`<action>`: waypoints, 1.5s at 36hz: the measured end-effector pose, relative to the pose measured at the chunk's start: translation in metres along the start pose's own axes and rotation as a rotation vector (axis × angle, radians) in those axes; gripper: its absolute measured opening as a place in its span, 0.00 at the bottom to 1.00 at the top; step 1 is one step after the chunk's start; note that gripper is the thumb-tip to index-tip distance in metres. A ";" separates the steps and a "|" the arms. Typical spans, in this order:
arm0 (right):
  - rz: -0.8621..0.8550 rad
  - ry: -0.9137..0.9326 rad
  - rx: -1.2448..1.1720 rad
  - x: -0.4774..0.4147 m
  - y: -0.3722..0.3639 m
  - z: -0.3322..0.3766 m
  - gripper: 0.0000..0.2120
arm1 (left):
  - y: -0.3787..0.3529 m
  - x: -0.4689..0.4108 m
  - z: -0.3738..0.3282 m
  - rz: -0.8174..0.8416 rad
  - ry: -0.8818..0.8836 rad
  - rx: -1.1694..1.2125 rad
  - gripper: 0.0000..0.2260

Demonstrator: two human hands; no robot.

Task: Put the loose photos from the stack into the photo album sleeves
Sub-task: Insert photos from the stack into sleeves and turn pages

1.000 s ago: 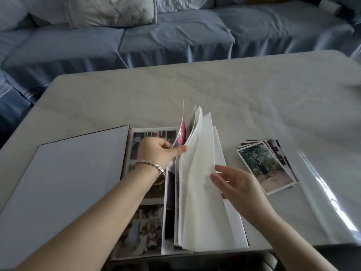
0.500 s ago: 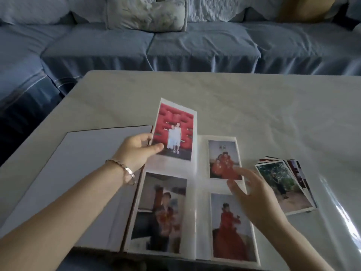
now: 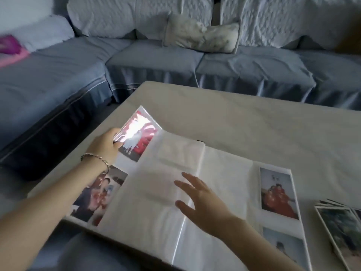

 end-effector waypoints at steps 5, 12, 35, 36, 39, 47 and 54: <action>0.028 -0.052 0.087 -0.005 -0.024 -0.013 0.27 | -0.030 0.013 0.003 0.051 0.018 -0.200 0.25; 0.026 -0.046 0.165 -0.008 -0.032 -0.027 0.32 | -0.098 0.078 -0.054 0.347 -0.530 -0.045 0.23; -0.408 -0.724 -0.204 0.130 0.063 -0.161 0.18 | -0.116 0.115 -0.175 0.247 -0.541 0.036 0.10; -0.392 -0.776 -0.216 0.143 0.062 -0.171 0.20 | -0.121 0.119 -0.183 0.261 -0.546 0.066 0.10; -0.357 -0.890 -0.251 0.170 0.056 -0.190 0.23 | -0.138 0.128 -0.204 0.312 -0.524 0.149 0.10; -0.470 -0.910 -0.448 0.189 0.050 -0.198 0.08 | -0.187 0.149 -0.233 0.588 -0.319 0.359 0.11; -0.618 -0.622 -0.793 0.177 0.073 -0.164 0.12 | -0.200 0.153 -0.250 0.683 0.030 0.646 0.15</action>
Point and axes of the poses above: each hand's wrist, its own x-axis away from the middle knuckle, its own y-axis out of the back of the hand, z = x × y, the point moved 7 cm from there along -x, towards the middle knuckle, and after that the axes turned 4 degrees about -y, right-handed, at the moved point
